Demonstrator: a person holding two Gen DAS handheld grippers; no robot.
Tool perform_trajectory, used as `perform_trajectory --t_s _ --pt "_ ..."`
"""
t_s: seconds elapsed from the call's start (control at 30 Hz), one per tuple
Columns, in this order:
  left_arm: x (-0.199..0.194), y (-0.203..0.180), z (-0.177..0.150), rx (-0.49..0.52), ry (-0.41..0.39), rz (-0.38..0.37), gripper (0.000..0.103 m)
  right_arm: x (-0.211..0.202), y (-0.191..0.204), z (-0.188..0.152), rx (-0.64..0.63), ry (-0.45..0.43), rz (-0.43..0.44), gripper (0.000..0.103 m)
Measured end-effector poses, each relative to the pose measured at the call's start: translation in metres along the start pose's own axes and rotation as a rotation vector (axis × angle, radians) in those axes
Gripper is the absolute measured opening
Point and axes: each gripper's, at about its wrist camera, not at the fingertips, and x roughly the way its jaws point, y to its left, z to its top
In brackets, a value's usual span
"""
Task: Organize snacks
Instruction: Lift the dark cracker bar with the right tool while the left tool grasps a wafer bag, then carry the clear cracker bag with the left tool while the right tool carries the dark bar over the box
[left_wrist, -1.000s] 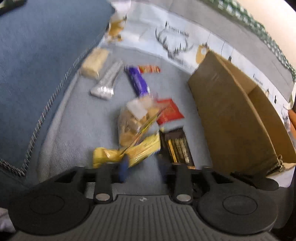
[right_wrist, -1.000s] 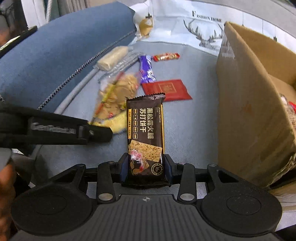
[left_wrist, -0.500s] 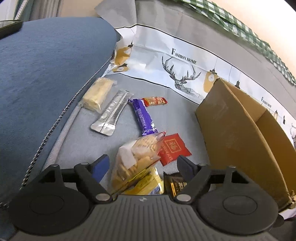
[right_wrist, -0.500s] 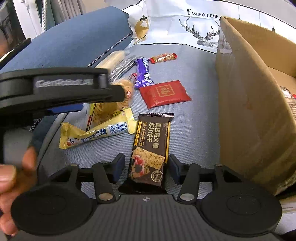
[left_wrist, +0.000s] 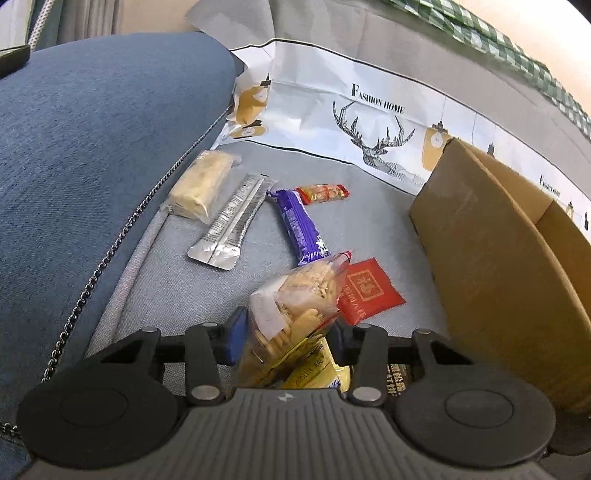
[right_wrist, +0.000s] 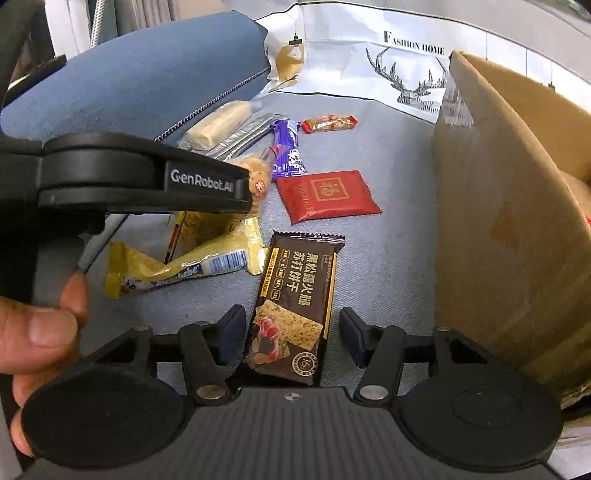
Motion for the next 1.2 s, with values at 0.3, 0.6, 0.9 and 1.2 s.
perform_trajectory --t_s 0.3,0.6,0.9,1.2 --pt "-0.020 -0.002 0.005 -0.009 -0.093 -0.039 0.047 -0.015 -0.001 0.001 -0.015 -0.084 -0.028 0.041" --pt "-0.002 0.005 0.001 -0.037 0.022 0.007 0.047 -0.002 0.001 -0.001 -0.022 -0.008 -0.022 0.041" --pt "-0.001 0.005 0.001 -0.042 0.026 0.000 0.047 0.000 0.003 -0.002 -0.021 -0.010 -0.026 0.041" --pt "-0.007 0.007 0.002 -0.053 0.015 -0.020 0.047 -0.003 0.005 -0.002 -0.025 -0.021 -0.034 0.041"
